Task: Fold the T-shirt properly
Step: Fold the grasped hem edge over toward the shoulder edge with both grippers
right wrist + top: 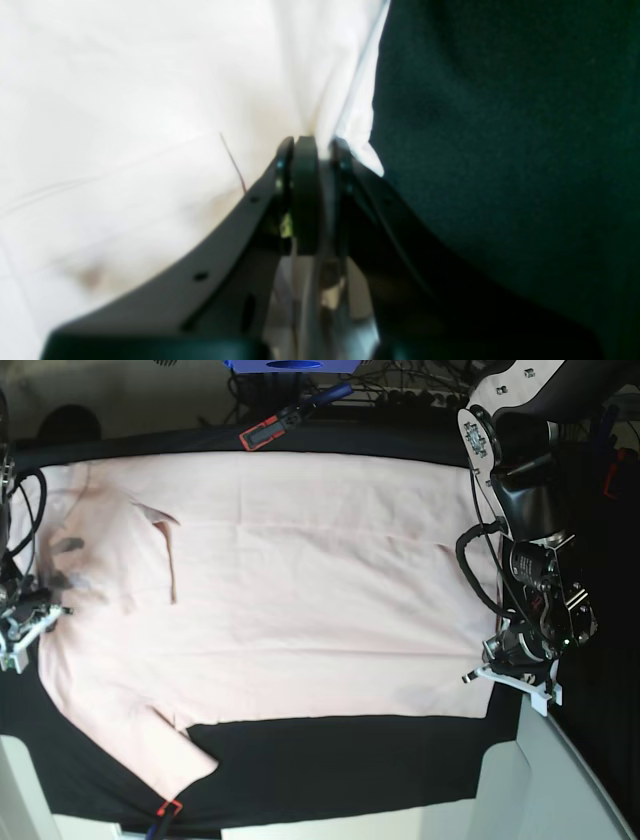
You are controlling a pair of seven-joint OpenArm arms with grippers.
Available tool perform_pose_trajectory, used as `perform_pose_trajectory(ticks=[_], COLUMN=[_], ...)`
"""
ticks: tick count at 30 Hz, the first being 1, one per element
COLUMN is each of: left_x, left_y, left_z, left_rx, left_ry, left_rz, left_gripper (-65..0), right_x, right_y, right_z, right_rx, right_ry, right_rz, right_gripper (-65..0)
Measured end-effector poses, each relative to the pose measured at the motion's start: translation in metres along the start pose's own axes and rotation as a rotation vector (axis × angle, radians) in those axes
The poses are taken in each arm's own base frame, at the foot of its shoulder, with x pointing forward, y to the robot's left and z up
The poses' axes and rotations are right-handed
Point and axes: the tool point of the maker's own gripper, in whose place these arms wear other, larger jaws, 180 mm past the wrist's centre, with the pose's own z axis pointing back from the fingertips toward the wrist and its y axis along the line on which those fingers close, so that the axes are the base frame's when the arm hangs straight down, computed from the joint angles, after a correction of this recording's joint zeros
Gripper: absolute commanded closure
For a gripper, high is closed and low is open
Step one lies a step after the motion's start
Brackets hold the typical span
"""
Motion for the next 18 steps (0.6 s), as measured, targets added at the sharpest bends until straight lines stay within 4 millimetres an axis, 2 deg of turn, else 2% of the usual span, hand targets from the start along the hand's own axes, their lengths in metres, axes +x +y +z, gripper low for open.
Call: perform_pose_trajectory(ticks=[2,6,13,18], left_x=[0.002,0.000,0.019,0.015], left_y=[0.000,-0.001,-0.018,-0.018], left_z=[0.003,0.005,0.019,0.019], left_rx=[0.000,-0.002,-0.035,-0.037], left_ry=[-0.012,0.018,-0.039,-0.034], left_rz=[-0.004,-0.003,-0.019,-0.019], left_gripper=[0.0,0.0,0.0,0.0], right_x=[0.008,0.009,0.022,0.024], right_y=[-0.003,-0.010,-0.013,-0.019], right_z=[0.003,0.007,0.012,0.015], right_rx=[-0.003,-0.007,-0.013,-0.019], right_ry=[-0.022,-0.035,-0.054,-0.059], right_rz=[-0.043,-0.065,-0.030,-0.027], right_gripper=[-0.1,-0.1,-0.1,-0.1])
